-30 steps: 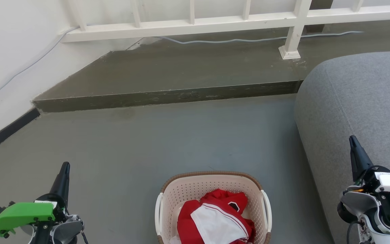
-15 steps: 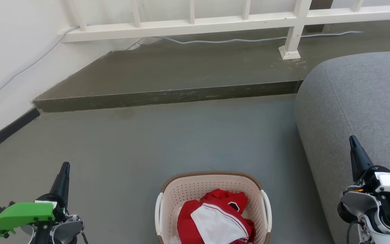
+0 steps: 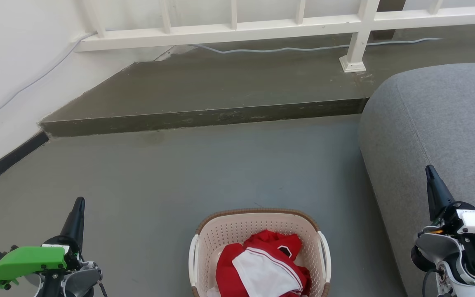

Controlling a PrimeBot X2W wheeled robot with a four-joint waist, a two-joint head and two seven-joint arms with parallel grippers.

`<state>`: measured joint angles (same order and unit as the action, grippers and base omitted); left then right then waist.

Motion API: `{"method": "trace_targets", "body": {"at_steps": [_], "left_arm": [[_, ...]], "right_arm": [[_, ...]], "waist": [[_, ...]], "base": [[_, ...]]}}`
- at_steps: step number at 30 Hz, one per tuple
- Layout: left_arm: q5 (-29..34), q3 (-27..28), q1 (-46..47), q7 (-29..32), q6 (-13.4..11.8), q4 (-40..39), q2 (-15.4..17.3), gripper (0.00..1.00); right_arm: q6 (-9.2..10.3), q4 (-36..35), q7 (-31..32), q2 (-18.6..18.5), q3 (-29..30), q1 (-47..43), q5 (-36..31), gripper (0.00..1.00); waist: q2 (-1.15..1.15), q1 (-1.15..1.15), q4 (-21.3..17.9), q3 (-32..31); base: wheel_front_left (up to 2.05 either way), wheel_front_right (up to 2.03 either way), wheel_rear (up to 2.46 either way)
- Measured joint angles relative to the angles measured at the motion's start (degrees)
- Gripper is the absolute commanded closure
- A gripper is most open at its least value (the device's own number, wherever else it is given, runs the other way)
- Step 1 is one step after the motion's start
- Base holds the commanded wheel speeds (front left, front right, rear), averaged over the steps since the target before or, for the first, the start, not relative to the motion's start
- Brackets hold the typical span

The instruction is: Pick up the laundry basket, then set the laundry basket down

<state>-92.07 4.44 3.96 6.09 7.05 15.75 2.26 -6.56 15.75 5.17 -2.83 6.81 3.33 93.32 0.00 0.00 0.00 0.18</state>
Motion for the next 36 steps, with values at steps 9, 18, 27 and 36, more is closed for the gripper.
{"method": "trace_targets", "body": {"at_steps": [9, 18, 27, 36], "left_arm": [[0.0, 0.0, 0.0, 0.0, 0.0, 0.0, 0.0, 1.0], [0.0, 0.0, 0.0, 0.0, 0.0, 0.0, 0.0, 1.0], [0.0, 0.0, 0.0, 0.0, 0.0, 0.0, 0.0, 1.0], [0.0, 0.0, 0.0, 0.0, 0.0, 0.0, 0.0, 1.0]], "right_arm": [[0.0, 0.0, 0.0, 0.0, 0.0, 0.0, 0.0, 1.0], [0.0, 0.0, 0.0, 0.0, 0.0, 0.0, 0.0, 1.0], [0.0, 0.0, 0.0, 0.0, 0.0, 0.0, 0.0, 1.0], [0.0, 0.0, 0.0, 0.0, 0.1, 0.0, 0.0, 1.0]], "waist": [[0.0, 0.0, 0.0, 0.0], [0.0, 0.0, 0.0, 0.0], [0.0, 0.0, 0.0, 0.0], [0.0, 0.0, 0.0, 0.0]], "base": [[0.0, 0.0, 0.0], [0.0, 0.0, 0.0], [0.0, 0.0, 0.0], [0.0, 0.0, 0.0]]}}
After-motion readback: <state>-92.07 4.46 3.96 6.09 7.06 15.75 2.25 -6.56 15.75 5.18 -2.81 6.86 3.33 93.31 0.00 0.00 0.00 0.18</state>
